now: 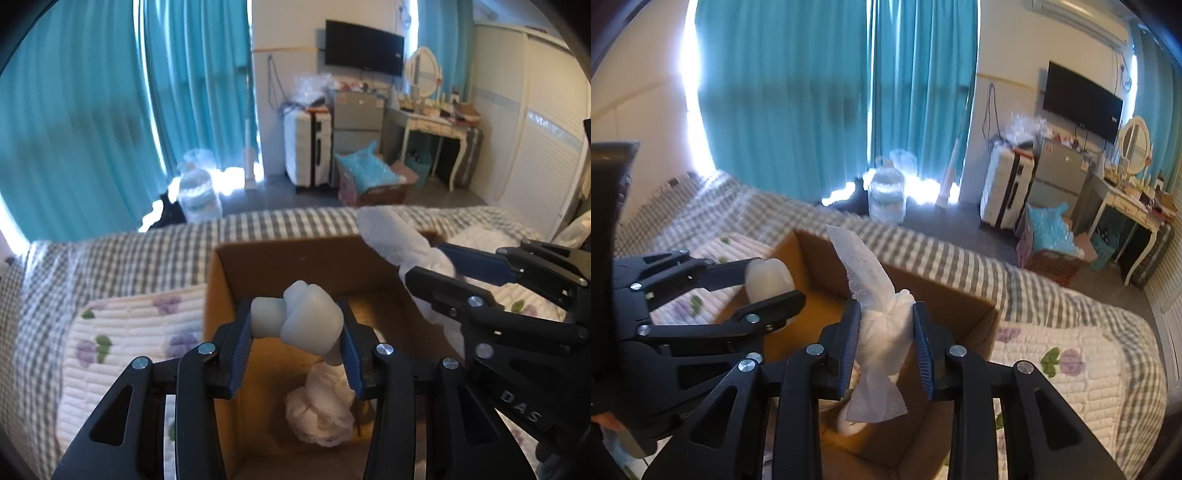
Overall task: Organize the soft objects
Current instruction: 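Carry both items over the box and open both tools to release them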
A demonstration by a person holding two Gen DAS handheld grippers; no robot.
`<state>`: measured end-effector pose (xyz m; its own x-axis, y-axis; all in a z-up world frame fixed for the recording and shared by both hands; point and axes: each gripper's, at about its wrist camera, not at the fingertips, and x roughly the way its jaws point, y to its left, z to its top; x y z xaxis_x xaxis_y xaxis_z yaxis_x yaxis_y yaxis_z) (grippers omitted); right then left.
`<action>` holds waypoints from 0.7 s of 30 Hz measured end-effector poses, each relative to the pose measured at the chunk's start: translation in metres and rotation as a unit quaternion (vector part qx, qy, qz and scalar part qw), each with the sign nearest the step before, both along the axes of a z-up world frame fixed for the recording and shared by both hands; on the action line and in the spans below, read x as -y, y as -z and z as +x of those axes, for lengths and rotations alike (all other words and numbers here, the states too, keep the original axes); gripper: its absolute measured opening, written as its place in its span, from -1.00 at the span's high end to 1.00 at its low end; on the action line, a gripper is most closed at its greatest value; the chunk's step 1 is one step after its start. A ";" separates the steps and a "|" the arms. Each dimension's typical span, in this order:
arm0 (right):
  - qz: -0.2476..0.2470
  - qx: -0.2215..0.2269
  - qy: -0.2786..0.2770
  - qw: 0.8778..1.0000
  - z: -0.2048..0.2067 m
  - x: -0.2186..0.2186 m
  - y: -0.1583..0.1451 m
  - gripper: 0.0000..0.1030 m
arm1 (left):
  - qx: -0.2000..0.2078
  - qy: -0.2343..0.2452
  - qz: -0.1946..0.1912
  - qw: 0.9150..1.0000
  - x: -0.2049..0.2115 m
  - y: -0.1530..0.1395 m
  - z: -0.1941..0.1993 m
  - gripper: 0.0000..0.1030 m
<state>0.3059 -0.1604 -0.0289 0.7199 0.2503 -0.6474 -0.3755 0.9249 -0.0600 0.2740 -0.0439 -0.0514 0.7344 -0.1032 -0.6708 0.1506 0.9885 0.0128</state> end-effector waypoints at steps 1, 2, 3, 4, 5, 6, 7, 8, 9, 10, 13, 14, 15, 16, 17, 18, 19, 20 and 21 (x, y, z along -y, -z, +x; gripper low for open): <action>-0.002 -0.007 0.001 1.000 0.006 0.001 0.008 0.45 | -0.004 0.001 0.000 1.000 0.001 0.004 0.002 0.17; 0.000 -0.011 0.001 1.000 0.010 0.005 0.013 0.45 | -0.012 -0.001 0.002 1.000 0.003 0.006 0.005 0.16; 0.009 -0.013 -0.003 1.000 0.014 0.008 0.018 0.45 | -0.016 -0.001 0.005 1.000 0.003 0.012 0.007 0.16; 0.018 -0.017 -0.008 1.000 0.016 0.011 0.021 0.45 | -0.018 -0.001 0.007 1.000 0.005 0.012 0.008 0.15; 0.019 -0.019 -0.008 1.000 0.017 0.013 0.024 0.45 | -0.021 0.000 0.007 1.000 0.006 0.014 0.010 0.09; 0.012 -0.014 -0.006 1.000 0.017 0.012 0.026 0.45 | -0.024 0.001 0.007 1.000 0.006 0.016 0.010 0.07; 0.005 -0.005 -0.002 1.000 0.016 0.013 0.026 0.44 | -0.024 0.002 0.007 1.000 0.005 0.017 0.012 0.03; 0.007 -0.002 -0.001 1.000 0.016 0.014 0.025 0.44 | -0.026 0.005 0.007 1.000 0.006 0.018 0.011 -0.07; 0.010 -0.001 0.003 1.000 0.017 0.015 0.024 0.41 | -0.025 0.004 0.006 1.000 0.007 0.016 0.010 -0.12; 0.014 0.000 0.008 1.000 0.017 0.018 0.023 0.31 | -0.025 0.002 0.007 1.000 0.008 0.015 0.010 -0.12; 0.022 0.010 0.025 0.999 0.013 0.027 0.011 -0.03 | -0.010 0.007 0.003 1.000 0.009 0.005 0.002 -0.15; 0.024 0.016 0.027 0.999 0.008 0.030 0.006 -0.03 | -0.007 0.005 0.007 1.000 0.011 0.000 0.000 -0.16; 0.025 0.018 0.030 0.999 0.004 0.033 0.001 -0.03 | -0.003 0.002 0.015 1.000 0.013 -0.007 -0.005 -0.16; 0.027 0.020 0.033 0.999 0.000 0.036 -0.005 -0.05 | 0.000 0.002 0.018 1.000 0.014 -0.013 -0.008 -0.17; 0.029 0.024 0.037 0.999 -0.006 0.038 -0.012 -0.08 | 0.004 0.001 0.022 1.000 0.016 -0.021 -0.014 -0.17; 0.029 0.031 0.041 0.998 -0.014 0.041 -0.022 -0.15 | 0.011 0.000 0.022 1.000 0.017 -0.030 -0.020 -0.17; 0.029 0.039 0.044 0.998 -0.023 0.043 -0.032 -0.21 | 0.016 0.000 0.022 1.000 0.016 -0.036 -0.025 -0.18; 0.029 0.048 0.046 0.997 -0.033 0.046 -0.043 -0.25 | 0.024 -0.001 0.022 0.999 0.017 -0.048 -0.035 -0.21; 0.028 0.055 0.046 0.997 -0.041 0.048 -0.052 -0.32 | 0.032 0.000 0.022 0.999 0.017 -0.059 -0.044 -0.24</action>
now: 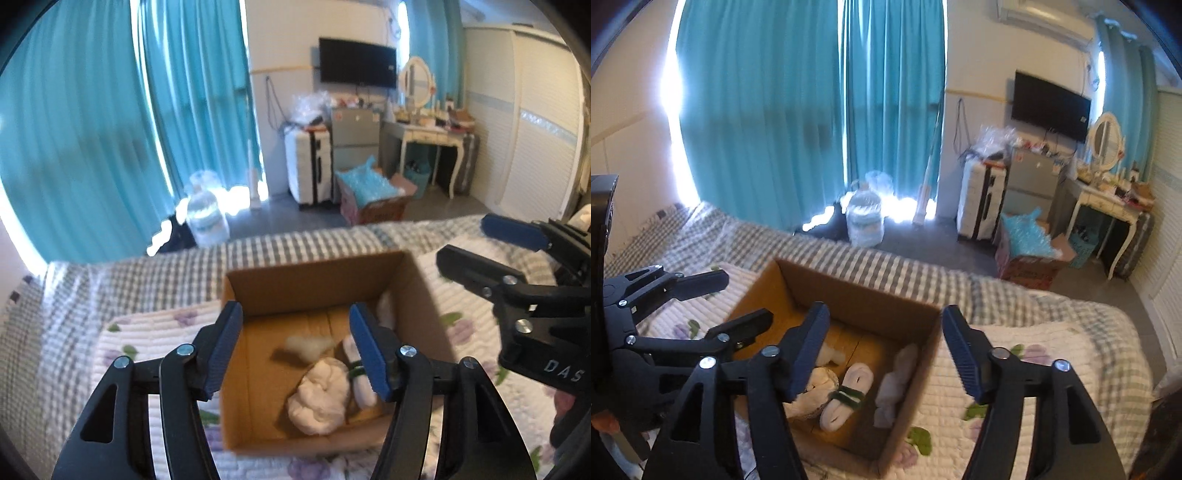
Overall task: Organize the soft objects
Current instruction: 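Carry both items over the box and open both tools to release them, then grasp the white face mask with the right tool while the left grasps the white sock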
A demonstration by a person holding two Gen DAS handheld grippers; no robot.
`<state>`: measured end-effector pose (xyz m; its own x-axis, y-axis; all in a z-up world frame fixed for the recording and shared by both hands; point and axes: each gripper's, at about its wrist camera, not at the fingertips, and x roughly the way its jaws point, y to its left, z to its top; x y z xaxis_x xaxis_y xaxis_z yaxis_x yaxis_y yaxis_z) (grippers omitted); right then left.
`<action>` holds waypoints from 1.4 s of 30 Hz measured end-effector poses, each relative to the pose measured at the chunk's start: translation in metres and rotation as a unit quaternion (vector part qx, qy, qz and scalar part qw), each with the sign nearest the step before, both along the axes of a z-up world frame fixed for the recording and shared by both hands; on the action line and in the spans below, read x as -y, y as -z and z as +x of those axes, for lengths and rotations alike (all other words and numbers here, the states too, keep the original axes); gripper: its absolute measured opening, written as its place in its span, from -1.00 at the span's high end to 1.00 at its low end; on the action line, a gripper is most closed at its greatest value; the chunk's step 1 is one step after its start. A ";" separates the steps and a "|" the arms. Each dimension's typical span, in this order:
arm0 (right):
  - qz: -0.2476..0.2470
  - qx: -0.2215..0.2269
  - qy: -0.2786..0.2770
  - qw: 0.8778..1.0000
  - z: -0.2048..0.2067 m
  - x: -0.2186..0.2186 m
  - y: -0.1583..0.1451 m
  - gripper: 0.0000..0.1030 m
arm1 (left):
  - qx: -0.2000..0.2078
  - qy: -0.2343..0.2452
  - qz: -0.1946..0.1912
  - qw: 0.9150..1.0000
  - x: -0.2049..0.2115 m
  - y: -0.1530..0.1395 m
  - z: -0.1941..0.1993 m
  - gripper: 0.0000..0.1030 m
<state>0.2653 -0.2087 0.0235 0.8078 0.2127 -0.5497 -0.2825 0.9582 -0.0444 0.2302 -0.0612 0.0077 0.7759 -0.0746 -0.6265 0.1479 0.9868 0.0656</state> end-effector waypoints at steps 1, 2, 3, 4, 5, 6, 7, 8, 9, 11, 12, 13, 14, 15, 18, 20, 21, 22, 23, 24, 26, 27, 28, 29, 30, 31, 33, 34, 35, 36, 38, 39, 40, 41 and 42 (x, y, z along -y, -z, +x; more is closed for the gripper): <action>-0.002 0.011 0.002 1.000 -0.014 0.003 -0.015 -0.43 | 0.008 0.001 0.001 1.000 0.000 -0.010 -0.009 -0.34; -0.004 0.018 0.004 1.000 -0.023 0.004 -0.026 -0.48 | 0.019 0.001 0.003 1.000 0.000 -0.021 -0.020 -0.49; -0.006 0.025 0.007 1.000 -0.034 0.006 -0.038 -0.55 | 0.032 0.000 0.004 0.999 0.000 -0.033 -0.033 -0.53; -0.008 0.031 0.012 0.999 -0.048 0.009 -0.052 -0.57 | 0.041 0.000 0.003 0.999 0.001 -0.041 -0.041 -0.59; -0.010 0.035 0.013 0.999 -0.058 0.013 -0.062 -0.59 | 0.053 0.001 0.001 0.999 0.001 -0.053 -0.052 -0.62; -0.012 0.038 0.012 0.999 -0.069 0.014 -0.073 -0.69 | 0.064 0.002 -0.001 0.998 0.000 -0.066 -0.066 -0.63; -0.014 0.039 0.012 0.999 -0.081 0.015 -0.082 -0.78 | 0.071 0.002 -0.002 0.997 -0.002 -0.075 -0.076 -0.63; -0.016 0.044 0.016 0.999 -0.094 0.017 -0.092 -0.81 | 0.078 0.002 -0.003 0.997 -0.003 -0.084 -0.087 -0.65; -0.019 0.047 0.017 0.999 -0.105 0.018 -0.100 -0.83 | 0.084 0.003 -0.004 0.996 -0.004 -0.093 -0.098 -0.69; -0.025 0.050 0.014 0.998 -0.129 0.019 -0.113 -0.84 | 0.092 0.004 -0.006 0.996 -0.006 -0.106 -0.118 -1.00; -0.027 0.049 0.013 0.998 -0.138 0.019 -0.117 -0.85 | 0.097 0.000 -0.004 0.995 -0.008 -0.111 -0.128 -1.00; -0.025 0.048 0.010 0.998 -0.151 0.020 -0.120 -0.85 | 0.103 -0.004 -0.002 0.995 -0.009 -0.114 -0.136 -1.00; -0.025 0.046 0.008 0.999 -0.159 0.020 -0.121 -0.85 | 0.110 -0.007 0.003 0.994 -0.011 -0.116 -0.146 -1.00; -0.023 0.043 0.006 0.999 -0.169 0.021 -0.122 -0.85 | 0.114 -0.007 0.007 0.993 -0.013 -0.117 -0.156 -1.00; -0.024 0.034 0.002 0.999 -0.193 0.021 -0.112 -0.85 | 0.111 -0.007 0.010 0.994 -0.019 -0.112 -0.175 -1.00; -0.025 0.027 -0.004 0.999 -0.205 0.019 -0.099 -0.85 | 0.105 -0.009 0.010 0.994 -0.023 -0.101 -0.186 -1.00; -0.026 0.023 -0.006 0.999 -0.209 0.017 -0.091 -0.85 | 0.101 -0.012 0.012 0.995 -0.024 -0.094 -0.189 -1.00; -0.029 0.018 -0.007 0.999 -0.214 0.015 -0.079 -0.85 | 0.097 -0.014 0.018 0.995 -0.024 -0.084 -0.192 -1.00; -0.033 0.013 -0.007 0.999 -0.216 0.013 -0.068 -0.85 | 0.093 -0.014 0.023 0.995 -0.025 -0.073 -0.194 -1.00; -0.036 0.007 -0.006 0.999 -0.218 0.011 -0.054 -0.85 | 0.088 -0.014 0.025 0.996 -0.026 -0.061 -0.196 -1.00; -0.038 -0.007 -0.009 0.999 -0.219 0.009 -0.025 -0.85 | 0.079 -0.020 0.020 0.996 -0.029 -0.038 -0.199 -1.00; -0.037 -0.015 -0.011 0.999 -0.219 0.007 -0.009 -0.85 | 0.073 -0.020 0.017 0.997 -0.030 -0.029 -0.201 -1.00; -0.034 -0.023 -0.011 0.999 -0.218 0.006 0.007 -0.85 | 0.063 -0.020 0.011 0.998 -0.031 -0.014 -0.201 -1.00; -0.032 -0.032 -0.010 0.999 -0.217 0.005 0.021 -0.85 | 0.051 -0.019 0.005 0.999 -0.030 -0.001 -0.200 -1.00; -0.028 -0.043 -0.011 0.999 -0.216 0.004 0.037 -0.85 | 0.038 -0.019 -0.005 0.999 -0.031 0.015 -0.198 -1.00; -0.026 -0.056 -0.011 0.998 -0.214 0.001 0.052 -0.85 | 0.031 -0.024 -0.009 0.999 -0.031 0.024 -0.197 -1.00; -0.027 -0.079 -0.017 0.996 -0.209 -0.003 0.076 -0.85 | 0.015 -0.033 -0.010 0.999 -0.030 0.051 -0.192 -1.00; -0.029 -0.093 -0.020 0.995 -0.207 -0.005 0.091 -0.85 | 0.012 -0.034 -0.009 0.999 -0.029 0.060 -0.194 -1.00; -0.030 -0.104 -0.021 0.994 -0.205 -0.006 0.104 -0.85 | 0.006 -0.037 -0.010 0.999 -0.028 0.073 -0.192 -1.00; -0.030 -0.113 -0.021 0.993 -0.203 -0.009 0.114 -0.85 | 0.000 -0.041 -0.012 0.999 -0.028 0.084 -0.191 -1.00; -0.033 -0.136 -0.019 0.990 -0.199 -0.011 0.135 -0.83 | -0.014 -0.047 -0.013 0.999 -0.033 0.103 -0.191 -1.00; -0.040 -0.148 -0.016 0.988 -0.196 -0.011 0.145 -0.78 | -0.024 -0.048 -0.014 0.998 -0.034 0.112 -0.189 -1.00; -0.049 -0.158 -0.011 0.986 -0.194 -0.011 0.155 -0.73 | -0.036 -0.048 -0.016 0.998 -0.035 0.121 -0.188 -1.00; -0.051 -0.166 -0.005 0.985 -0.192 -0.010 0.162 -0.72 | -0.047 -0.048 -0.016 0.998 -0.035 0.130 -0.187 -1.00; -0.051 -0.179 0.000 0.983 -0.188 -0.008 0.170 -0.72 | -0.053 -0.048 -0.016 0.997 -0.036 0.135 -0.186 -1.00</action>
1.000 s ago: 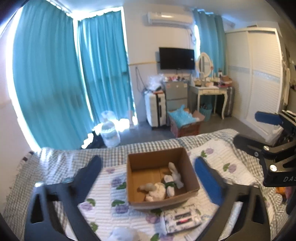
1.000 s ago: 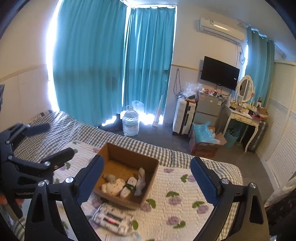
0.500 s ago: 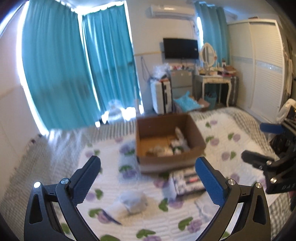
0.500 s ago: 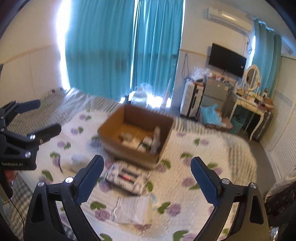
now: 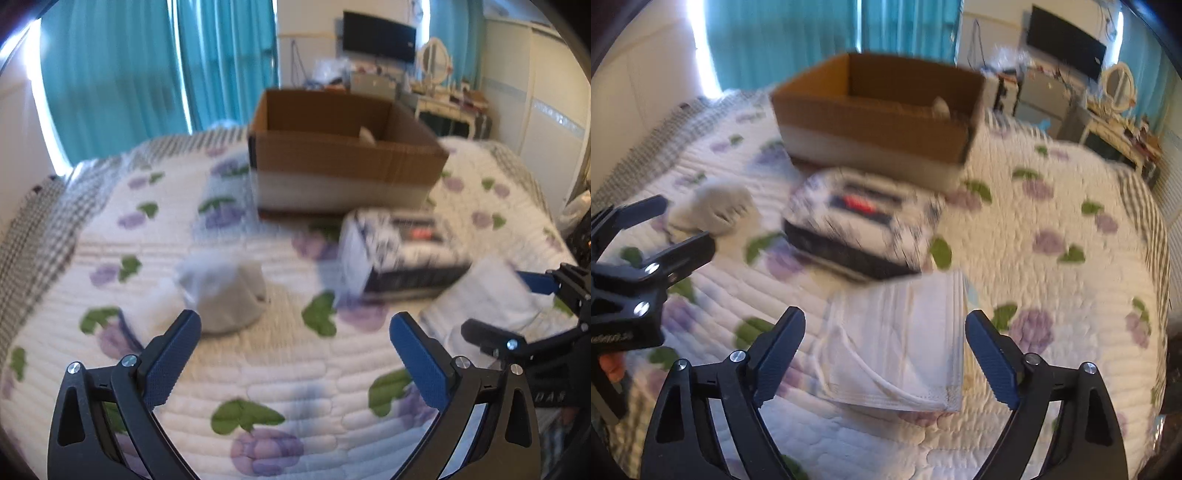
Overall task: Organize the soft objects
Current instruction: 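Grasp the white face mask with the right tool while the left grasps the white sock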
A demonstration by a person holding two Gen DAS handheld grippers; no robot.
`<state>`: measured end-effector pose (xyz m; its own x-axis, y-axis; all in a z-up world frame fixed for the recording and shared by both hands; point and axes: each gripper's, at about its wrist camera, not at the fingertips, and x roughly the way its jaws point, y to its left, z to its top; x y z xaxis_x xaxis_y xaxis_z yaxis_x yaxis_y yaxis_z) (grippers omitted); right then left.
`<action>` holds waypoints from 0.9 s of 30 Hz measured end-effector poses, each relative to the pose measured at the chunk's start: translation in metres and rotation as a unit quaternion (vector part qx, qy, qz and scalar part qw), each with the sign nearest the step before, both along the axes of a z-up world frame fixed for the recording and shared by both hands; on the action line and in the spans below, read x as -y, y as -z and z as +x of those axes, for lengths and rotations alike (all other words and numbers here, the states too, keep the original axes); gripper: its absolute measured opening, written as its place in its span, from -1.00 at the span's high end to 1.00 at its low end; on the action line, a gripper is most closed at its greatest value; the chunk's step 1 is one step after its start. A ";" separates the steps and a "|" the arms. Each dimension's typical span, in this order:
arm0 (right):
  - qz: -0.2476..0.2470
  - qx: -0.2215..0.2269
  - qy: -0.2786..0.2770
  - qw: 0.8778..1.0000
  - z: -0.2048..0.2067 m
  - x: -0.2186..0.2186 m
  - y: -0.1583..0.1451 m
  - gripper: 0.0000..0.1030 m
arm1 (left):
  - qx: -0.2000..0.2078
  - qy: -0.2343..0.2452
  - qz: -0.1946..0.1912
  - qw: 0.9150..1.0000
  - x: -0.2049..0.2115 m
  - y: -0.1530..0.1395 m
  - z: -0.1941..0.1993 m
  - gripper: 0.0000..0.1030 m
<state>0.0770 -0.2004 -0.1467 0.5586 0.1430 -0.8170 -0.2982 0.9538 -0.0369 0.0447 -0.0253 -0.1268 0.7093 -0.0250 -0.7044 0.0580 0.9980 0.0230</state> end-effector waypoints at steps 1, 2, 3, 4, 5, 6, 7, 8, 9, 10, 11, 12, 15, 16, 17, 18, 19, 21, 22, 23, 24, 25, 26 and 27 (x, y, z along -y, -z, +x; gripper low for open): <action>0.001 -0.013 0.004 1.000 0.003 0.002 0.007 -0.72 | -0.006 0.001 0.002 1.000 0.000 0.006 0.000 -1.00; -0.001 -0.021 0.007 1.000 0.005 0.002 0.012 -0.72 | -0.011 0.000 0.005 1.000 -0.001 0.011 0.000 -1.00; -0.005 -0.030 0.010 0.999 0.008 0.002 0.018 -0.72 | -0.014 0.000 0.007 1.000 -0.001 0.015 0.000 -1.00; -0.010 -0.039 0.012 0.999 0.010 0.001 0.024 -0.72 | -0.017 0.001 0.005 1.000 -0.002 0.017 0.001 -1.00; -0.014 -0.046 0.012 0.999 0.011 -0.001 0.031 -0.72 | -0.019 0.002 0.001 1.000 -0.003 0.018 0.001 -1.00; -0.021 -0.050 0.012 0.998 0.011 -0.002 0.035 -0.72 | -0.020 0.001 0.000 1.000 -0.004 0.019 0.000 -1.00; -0.026 -0.052 0.011 0.998 0.012 -0.003 0.038 -0.73 | -0.019 0.001 0.001 1.000 -0.004 0.019 0.000 -1.00; -0.029 -0.053 0.011 0.998 0.013 -0.004 0.040 -0.73 | -0.017 0.001 0.001 1.000 -0.004 0.020 0.000 -1.00; -0.028 -0.054 0.014 0.998 0.015 -0.003 0.042 -0.73 | -0.017 0.001 0.001 1.000 -0.005 0.020 -0.001 -1.00; -0.028 -0.057 0.017 0.998 0.016 -0.002 0.043 -0.72 | -0.017 0.001 0.001 1.000 -0.005 0.020 -0.001 -1.00; -0.029 -0.060 0.020 0.998 0.017 -0.001 0.044 -0.71 | -0.017 0.000 0.001 1.000 -0.006 0.019 -0.002 -1.00; -0.030 -0.061 0.023 0.997 0.017 0.000 0.045 -0.65 | -0.016 -0.001 0.001 1.000 -0.006 0.019 -0.002 -1.00; -0.033 -0.055 0.036 0.997 0.017 0.006 0.046 -0.30 | -0.009 -0.002 0.004 1.000 -0.008 0.014 -0.006 -1.00; -0.034 -0.050 0.047 0.997 0.016 0.011 0.045 -0.02 | -0.007 -0.003 0.004 1.000 -0.009 0.013 -0.006 -1.00; -0.030 -0.048 0.053 0.997 0.016 0.015 0.042 0.07 | -0.006 -0.005 0.004 1.000 -0.011 0.011 -0.008 -1.00; -0.020 -0.047 0.057 0.997 0.015 0.019 0.039 0.24 | -0.004 -0.006 0.004 1.000 -0.013 0.010 -0.009 -1.00; -0.007 -0.044 0.057 0.997 0.013 0.022 0.035 0.50 | -0.004 -0.007 0.005 1.000 -0.014 0.008 -0.009 -1.00; 0.005 -0.028 0.049 0.998 0.004 0.023 0.023 0.85 | -0.004 -0.009 0.007 1.000 -0.018 0.005 -0.011 -1.00; 0.010 -0.016 0.044 0.999 -0.001 0.023 0.014 0.87 | -0.005 -0.009 0.006 1.000 -0.020 0.004 -0.011 -1.00; 0.014 -0.005 0.040 0.999 -0.005 0.023 0.006 0.87 | -0.006 -0.008 0.005 1.000 -0.021 0.002 -0.011 -1.00; 0.018 0.005 0.036 0.999 -0.009 0.023 -0.003 0.88 | -0.006 -0.007 0.002 1.000 -0.024 -0.001 -0.011 -1.00; 0.020 0.015 0.034 0.999 -0.012 0.023 -0.010 0.88 | -0.005 -0.008 0.000 1.000 -0.026 -0.002 -0.011 -1.00; 0.021 0.028 0.031 0.999 -0.014 0.024 -0.018 0.89 | -0.003 -0.008 -0.003 1.000 -0.030 -0.005 -0.010 -1.00; 0.021 0.038 0.029 0.999 -0.015 0.024 -0.026 0.89 | -0.002 -0.008 -0.004 1.000 -0.033 -0.008 -0.008 -1.00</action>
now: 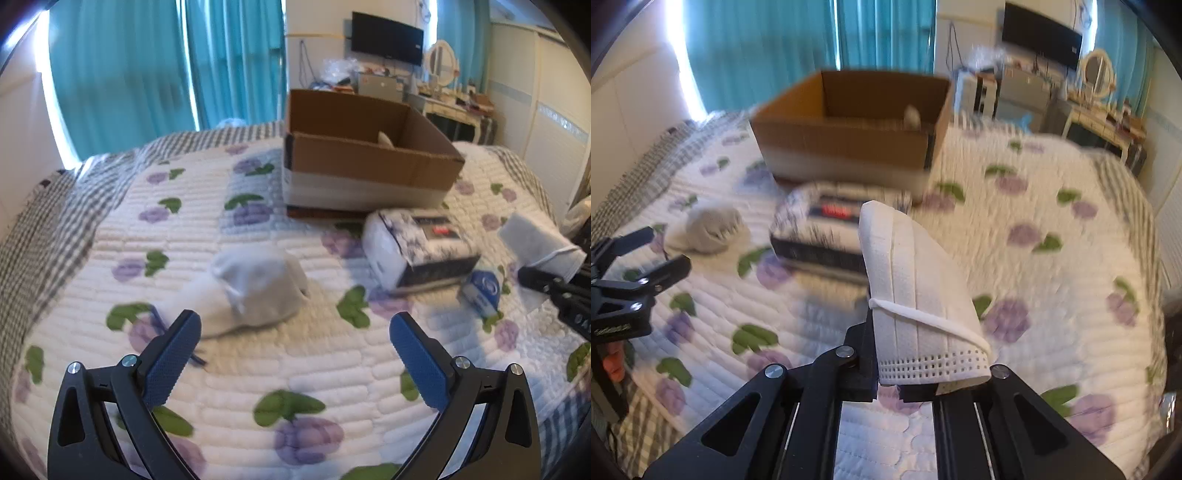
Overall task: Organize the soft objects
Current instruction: 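Grasp the white face mask with the right tool while the left grasps the white sock, then carry the sock and mask into the box and open both tools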
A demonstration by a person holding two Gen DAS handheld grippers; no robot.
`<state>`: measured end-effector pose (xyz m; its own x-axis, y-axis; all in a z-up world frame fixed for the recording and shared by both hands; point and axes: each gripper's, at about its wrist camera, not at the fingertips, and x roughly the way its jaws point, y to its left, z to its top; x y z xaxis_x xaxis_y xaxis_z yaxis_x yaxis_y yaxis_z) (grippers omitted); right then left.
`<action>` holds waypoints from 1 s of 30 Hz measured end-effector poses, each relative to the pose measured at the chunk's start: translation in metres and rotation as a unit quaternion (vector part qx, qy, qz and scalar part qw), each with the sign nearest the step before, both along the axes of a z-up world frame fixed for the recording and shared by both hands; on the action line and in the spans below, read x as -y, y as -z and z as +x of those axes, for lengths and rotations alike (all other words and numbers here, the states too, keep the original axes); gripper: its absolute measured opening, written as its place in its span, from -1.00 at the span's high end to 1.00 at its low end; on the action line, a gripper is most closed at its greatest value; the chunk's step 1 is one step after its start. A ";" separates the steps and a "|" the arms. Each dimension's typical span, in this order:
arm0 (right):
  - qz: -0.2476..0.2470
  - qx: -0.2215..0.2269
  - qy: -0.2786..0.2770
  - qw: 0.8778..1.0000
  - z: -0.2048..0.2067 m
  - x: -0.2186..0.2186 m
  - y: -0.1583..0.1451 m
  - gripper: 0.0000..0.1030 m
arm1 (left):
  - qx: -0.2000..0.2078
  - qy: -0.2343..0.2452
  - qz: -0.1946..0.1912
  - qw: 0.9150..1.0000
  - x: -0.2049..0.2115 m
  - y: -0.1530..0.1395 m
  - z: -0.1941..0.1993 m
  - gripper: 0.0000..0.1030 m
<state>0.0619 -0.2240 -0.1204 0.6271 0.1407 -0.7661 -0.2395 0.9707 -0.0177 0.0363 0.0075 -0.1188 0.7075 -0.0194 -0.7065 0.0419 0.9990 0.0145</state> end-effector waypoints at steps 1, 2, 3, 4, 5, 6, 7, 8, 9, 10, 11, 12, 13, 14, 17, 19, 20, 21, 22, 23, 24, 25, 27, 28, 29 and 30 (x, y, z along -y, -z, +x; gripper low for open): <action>0.000 0.007 -0.001 1.000 0.000 -0.001 -0.007 0.89 | 0.002 0.000 0.000 1.000 -0.002 -0.003 0.002 -1.00; 0.002 0.010 -0.002 1.000 0.000 -0.002 -0.010 0.89 | 0.004 -0.001 0.003 1.000 -0.006 -0.006 0.004 -1.00; 0.007 0.012 -0.002 1.000 0.001 -0.002 -0.013 0.89 | 0.007 -0.001 0.009 1.000 -0.009 -0.009 0.007 -1.00; 0.013 0.012 -0.004 1.000 0.003 -0.002 -0.015 0.89 | 0.011 -0.002 0.015 1.000 -0.012 -0.012 0.009 -1.00; 0.016 0.012 -0.008 1.000 0.006 -0.004 -0.017 0.89 | 0.013 -0.003 0.019 1.000 -0.015 -0.015 0.011 -1.00; 0.015 0.012 -0.011 1.000 0.007 -0.006 -0.018 0.89 | 0.015 -0.006 0.024 1.000 -0.020 -0.018 0.015 -1.00; 0.014 0.012 -0.016 1.000 0.010 -0.010 -0.017 0.89 | 0.014 -0.005 0.026 1.000 -0.023 -0.019 0.017 -1.00; 0.013 0.011 -0.021 1.000 0.012 -0.014 -0.017 0.89 | 0.011 -0.002 0.027 1.000 -0.026 -0.019 0.021 -1.00; 0.012 0.009 -0.026 1.000 0.015 -0.018 -0.016 0.89 | 0.010 -0.002 0.030 0.999 -0.029 -0.018 0.026 -1.00; 0.013 0.009 -0.031 0.999 0.018 -0.023 -0.015 0.89 | 0.009 -0.001 0.031 0.999 -0.030 -0.017 0.028 -1.00; 0.014 0.007 -0.037 0.999 0.021 -0.027 -0.012 0.89 | 0.005 0.002 0.030 1.000 -0.032 -0.015 0.032 -1.00; 0.013 0.007 -0.042 0.999 0.023 -0.031 -0.011 0.89 | -0.002 0.003 0.026 1.000 -0.033 -0.011 0.036 -1.00; 0.012 0.007 -0.046 0.999 0.025 -0.034 -0.009 0.89 | -0.011 0.002 0.023 1.000 -0.035 -0.004 0.041 -0.99; 0.011 0.006 -0.051 0.999 0.027 -0.038 -0.008 0.89 | -0.017 0.000 0.023 1.000 -0.035 0.002 0.045 -0.99; 0.008 0.008 -0.062 0.998 0.032 -0.046 -0.007 0.89 | -0.037 -0.002 0.027 0.999 -0.034 0.020 0.054 -0.89; 0.008 0.008 -0.063 0.998 0.034 -0.049 -0.006 0.89 | -0.048 -0.003 0.029 0.998 -0.035 0.028 0.060 -0.64; 0.009 0.007 -0.064 0.998 0.035 -0.050 -0.005 0.89 | -0.054 0.005 0.018 0.998 -0.035 0.031 0.062 -0.52; 0.011 0.005 -0.064 0.998 0.035 -0.050 -0.004 0.89 | -0.054 0.009 0.010 0.998 -0.035 0.031 0.062 -0.45; 0.011 0.004 -0.063 0.998 0.035 -0.050 -0.003 0.89 | -0.051 0.013 0.008 0.999 -0.034 0.030 0.061 -0.23; 0.012 0.004 -0.062 0.998 0.035 -0.050 -0.003 0.89 | -0.047 0.021 0.006 0.999 -0.032 0.029 0.059 -0.12; 0.013 0.002 -0.061 0.998 0.034 -0.049 -0.003 0.89 | -0.045 0.028 0.004 0.999 -0.030 0.028 0.057 -0.08; 0.015 0.003 -0.060 0.998 0.033 -0.049 -0.003 0.89 | -0.043 0.030 0.006 0.999 -0.029 0.027 0.056 0.06; 0.018 0.004 -0.058 0.998 0.031 -0.047 -0.006 0.89 | -0.041 0.038 0.008 0.998 -0.025 0.025 0.054 0.17; 0.019 0.007 -0.058 0.998 0.029 -0.046 -0.009 0.89 | -0.039 0.039 0.011 0.998 -0.024 0.024 0.053 0.23; 0.020 0.010 -0.057 0.998 0.028 -0.046 -0.011 0.89 | -0.038 0.039 0.013 0.998 -0.024 0.022 0.051 0.26; 0.021 0.012 -0.058 0.998 0.026 -0.045 -0.013 0.89 | -0.036 0.038 0.015 0.999 -0.023 0.019 0.049 0.27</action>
<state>0.0879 -0.1789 -0.1070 0.6230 0.2452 -0.7428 -0.3500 0.9366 0.0157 0.0856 0.0302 -0.1378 0.6519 -0.0484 -0.7568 0.1192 0.9921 0.0393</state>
